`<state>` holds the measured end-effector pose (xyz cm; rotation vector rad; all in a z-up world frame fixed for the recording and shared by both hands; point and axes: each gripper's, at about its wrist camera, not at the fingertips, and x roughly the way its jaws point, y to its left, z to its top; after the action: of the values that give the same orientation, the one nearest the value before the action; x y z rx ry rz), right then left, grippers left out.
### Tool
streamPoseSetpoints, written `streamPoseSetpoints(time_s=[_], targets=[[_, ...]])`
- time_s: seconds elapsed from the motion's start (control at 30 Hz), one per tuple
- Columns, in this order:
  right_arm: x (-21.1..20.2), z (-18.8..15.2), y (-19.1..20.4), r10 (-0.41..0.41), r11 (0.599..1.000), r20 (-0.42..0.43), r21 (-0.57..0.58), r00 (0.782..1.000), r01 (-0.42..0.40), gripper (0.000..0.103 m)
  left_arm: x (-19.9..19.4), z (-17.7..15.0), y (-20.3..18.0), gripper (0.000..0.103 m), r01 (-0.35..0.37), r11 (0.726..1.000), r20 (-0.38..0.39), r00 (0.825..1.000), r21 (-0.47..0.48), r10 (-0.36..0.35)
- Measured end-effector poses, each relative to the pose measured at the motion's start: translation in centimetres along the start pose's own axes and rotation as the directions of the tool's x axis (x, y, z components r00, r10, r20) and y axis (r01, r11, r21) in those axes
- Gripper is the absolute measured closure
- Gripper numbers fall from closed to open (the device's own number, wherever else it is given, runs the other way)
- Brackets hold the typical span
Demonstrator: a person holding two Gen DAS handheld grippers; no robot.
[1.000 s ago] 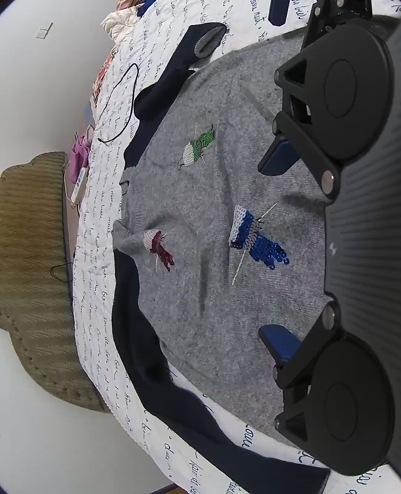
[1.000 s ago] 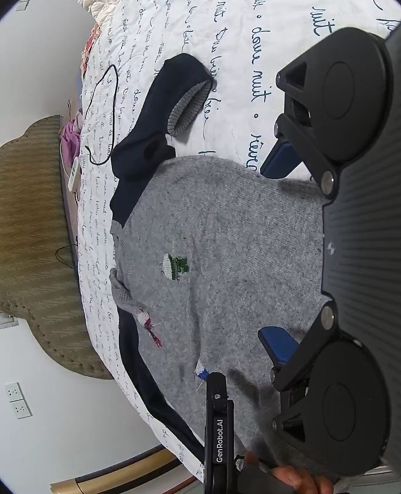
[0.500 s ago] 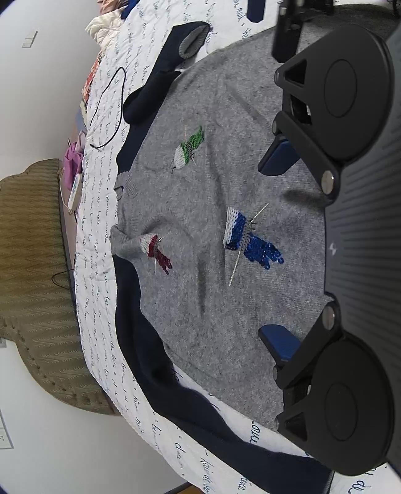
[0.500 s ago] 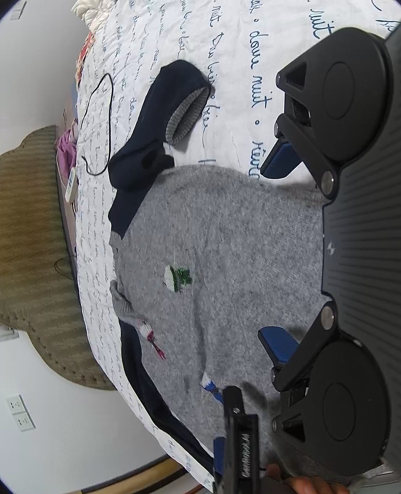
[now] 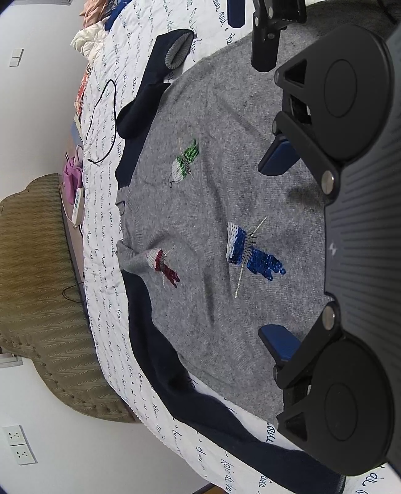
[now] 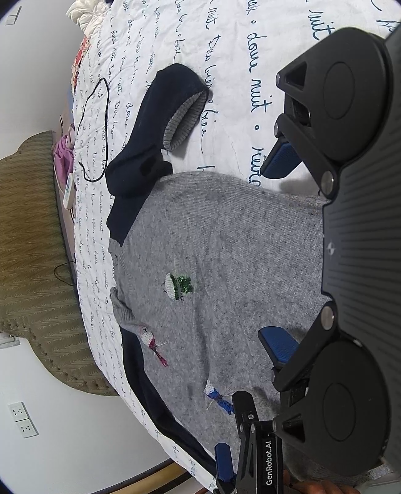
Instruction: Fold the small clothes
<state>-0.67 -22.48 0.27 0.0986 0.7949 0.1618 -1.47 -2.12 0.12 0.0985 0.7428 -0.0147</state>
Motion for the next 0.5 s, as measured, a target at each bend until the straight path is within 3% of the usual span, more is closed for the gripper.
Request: streamPoseSetpoints(time_s=[0.5], targets=[[0.19, -0.06, -0.48, -0.031, 0.999, 0.006, 0.01, 1.0, 0.031, 0.0, 0.16, -0.2, -0.63, 0.0, -0.039, 0.999, 0.002, 0.999, 0.034, 0.039]])
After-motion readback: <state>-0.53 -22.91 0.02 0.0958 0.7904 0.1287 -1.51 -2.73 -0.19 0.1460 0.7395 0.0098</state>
